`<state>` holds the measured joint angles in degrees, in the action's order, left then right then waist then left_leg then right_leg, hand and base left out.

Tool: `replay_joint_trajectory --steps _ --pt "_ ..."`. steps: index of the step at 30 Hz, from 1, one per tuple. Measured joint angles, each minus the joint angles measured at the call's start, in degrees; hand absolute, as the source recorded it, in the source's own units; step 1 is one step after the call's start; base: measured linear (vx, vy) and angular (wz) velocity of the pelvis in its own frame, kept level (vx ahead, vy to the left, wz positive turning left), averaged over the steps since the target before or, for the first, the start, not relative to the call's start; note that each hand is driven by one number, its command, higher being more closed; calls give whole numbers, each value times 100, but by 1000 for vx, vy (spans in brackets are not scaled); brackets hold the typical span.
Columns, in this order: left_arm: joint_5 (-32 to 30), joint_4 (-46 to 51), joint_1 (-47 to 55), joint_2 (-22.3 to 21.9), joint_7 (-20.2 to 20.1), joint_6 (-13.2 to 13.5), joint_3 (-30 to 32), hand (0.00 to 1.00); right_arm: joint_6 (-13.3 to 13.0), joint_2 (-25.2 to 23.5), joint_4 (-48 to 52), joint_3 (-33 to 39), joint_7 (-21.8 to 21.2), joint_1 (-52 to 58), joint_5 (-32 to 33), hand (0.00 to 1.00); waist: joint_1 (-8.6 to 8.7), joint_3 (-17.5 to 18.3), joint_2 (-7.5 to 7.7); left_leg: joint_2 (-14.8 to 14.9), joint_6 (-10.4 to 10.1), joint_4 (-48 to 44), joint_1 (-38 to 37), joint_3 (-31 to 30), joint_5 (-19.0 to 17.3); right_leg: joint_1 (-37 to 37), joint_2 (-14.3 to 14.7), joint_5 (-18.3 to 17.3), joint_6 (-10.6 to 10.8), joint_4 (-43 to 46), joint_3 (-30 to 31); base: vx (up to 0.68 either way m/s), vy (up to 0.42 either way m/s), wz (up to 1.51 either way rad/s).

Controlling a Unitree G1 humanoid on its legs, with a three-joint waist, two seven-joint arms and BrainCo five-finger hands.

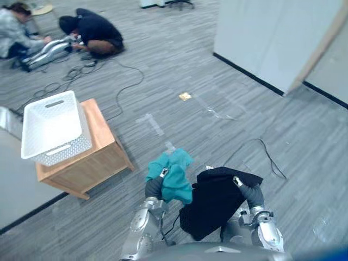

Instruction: Tidy the bed and pick cloth on bed and put in laundry

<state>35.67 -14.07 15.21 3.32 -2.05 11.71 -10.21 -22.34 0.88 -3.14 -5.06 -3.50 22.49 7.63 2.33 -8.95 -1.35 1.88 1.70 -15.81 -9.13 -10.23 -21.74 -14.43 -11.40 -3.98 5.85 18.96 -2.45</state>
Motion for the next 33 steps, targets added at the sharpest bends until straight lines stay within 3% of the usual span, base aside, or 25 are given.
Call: replay_joint_trajectory --steps 1,2,3,5,6,7,9,10,12,15,17,18,19,21,22,24,25,26,27,28,29,31,32,33 --pt "47 61 123 36 -2 1 91 100 -5 6 170 -19 -62 -17 7 100 -9 58 91 100 -150 -152 -52 -69 -273 -2 48 29 98 78 70 470 -524 61" --pt "155 15 344 -81 12 -8 236 100 -8 201 225 -51 -144 -208 41 100 -54 127 -149 558 -310 -322 -201 -112 -451 12 372 -343 18 591 -193 397 -393 46" --pt "181 22 443 -113 1 -9 299 100 -4 283 229 -85 -174 -325 94 100 -107 194 -242 685 -324 -642 -93 -48 -364 16 453 -514 -106 808 -338 580 -566 45" --pt "243 34 608 -256 -1 -3 416 100 13 417 236 -94 -264 -531 248 100 -133 175 -237 843 -288 -1814 434 74 215 237 547 -794 -333 913 -631 489 -491 48" --pt "410 34 634 -340 -16 -4 478 100 40 464 237 -77 -308 -618 293 100 -182 117 -242 968 -262 -2756 896 193 857 520 597 -904 -462 784 -835 404 -405 70" --pt "434 23 658 -401 -99 -5 524 100 93 499 232 -46 -309 -689 293 100 -197 18 -274 1203 -252 -3685 1327 439 1043 924 692 -936 -520 524 -1047 392 -377 77" --pt "418 23 709 -435 -269 -5 571 100 152 474 233 12 -310 -721 290 100 -284 -22 -293 1226 -335 -4555 1785 886 935 1650 787 -963 -632 -33 -1316 356 -297 70" --pt "416 23 723 -443 -307 -4 569 100 153 483 236 41 -312 -723 281 100 -327 -26 -289 1078 -376 -4565 1921 1104 832 1918 797 -979 -666 -289 -1442 307 -243 65" --pt "415 27 740 -505 -369 -4 574 100 159 487 335 154 -310 -732 257 100 -357 -32 -308 710 -449 -3830 2208 1699 569 2424 892 -1052 -790 -851 -1647 302 -182 59" --pt "410 65 756 -561 -385 -26 558 100 161 492 723 304 -292 -714 227 100 -395 -31 -279 314 -455 -1986 2375 2803 561 2827 929 -1062 -786 -1390 -1956 353 -79 35" --pt "411 177 754 -594 -369 -46 518 100 158 541 974 430 -282 -701 225 100 -396 -15 -243 95 -414 -665 2429 3503 957 3070 943 -1031 -518 -1657 -2180 379 -39 37" --pt "411 190 732 -617 -359 -93 452 100 164 646 1011 463 -252 -700 222 100 -443 -15 -215 59 -198 -441 2433 3726 1363 3219 918 -1083 -358 -1718 -2224 541 -25 26" --pt "407 176 732 -626 -315 -171 379 100 218 714 1005 463 -238 -679 219 100 -487 52 -179 -38 271 -421 2391 3835 1494 3297 867 -1093 -225 -1684 -2219 461 0 31" --pt "405 140 668 -639 -281 -250 349 100 327 752 991 510 -241 -731 218 100 -488 155 -112 -120 1011 -332 2306 3975 1439 3194 745 -1078 -75 -1319 -2164 481 53 44" --pt "406 135 612 -619 -271 -249 408 100 444 713 958 530 -264 -797 217 100 -500 148 -38 -126 1058 -324 2213 3978 1406 3094 682 -1024 8 -940 -2069 496 99 34" --pt "406 72 610 -542 -266 -246 590 100 655 587 879 477 -372 -895 217 100 -513 117 154 -71 1065 -328 1842 3953 1368 2997 615 -579 157 -57 -1861 498 95 22" --pt "389 31 658 -446 -266 -233 634 100 711 544 884 424 -453 -900 218 100 -523 160 237 -39 1027 -203 1560 3943 1312 2758 539 -185 375 820 -1847 651 46 18" --pt "308 48 728 -297 -268 -155 651 100 712 471 957 357 -602 -907 223 100 -509 213 304 -109 667 223 1084 3725 1066 2043 224 263 649 2601 -1723 445 12 10" --pt "304 53 719 -263 -268 -143 650 100 712 468 982 334 -614 -907 225 100 -501 224 314 -133 591 310 1018 3627 982 1903 170 258 641 2950 -1715 498 -41 24" --pt "284 10 733 -119 -249 -140 656 100 729 410 1017 255 -678 -895 226 100 -472 267 506 -293 543 387 898 3474 902 1372 -179 87 434 3992 -1706 279 -95 53" --pt "159 -44 669 -71 -239 -140 616 100 729 436 1037 233 -739 -777 227 100 -372 271 509 -302 497 363 768 3245 786 954 -365 -162 151 4511 -1740 341 -119 76" --pt "80 -44 592 -39 -202 -143 564 100 721 438 1058 213 -741 -533 246 100 -219 220 361 -191 407 370 566 2780 704 454 -354 -544 -146 4440 -1702 302 -132 107" --pt "78 -44 549 -41 -164 -145 567 100 711 437 1058 203 -736 -454 245 100 -153 203 318 -140 382 377 514 2575 688 274 -313 -670 -164 4193 -1665 338 -185 149" --pt "78 -44 432 -35 -132 -163 579 100 681 439 1058 202 -716 -379 241 100 -99 163 241 -27 338 377 450 2229 637 33 -200 -802 -227 3454 -1527 345 -229 155"
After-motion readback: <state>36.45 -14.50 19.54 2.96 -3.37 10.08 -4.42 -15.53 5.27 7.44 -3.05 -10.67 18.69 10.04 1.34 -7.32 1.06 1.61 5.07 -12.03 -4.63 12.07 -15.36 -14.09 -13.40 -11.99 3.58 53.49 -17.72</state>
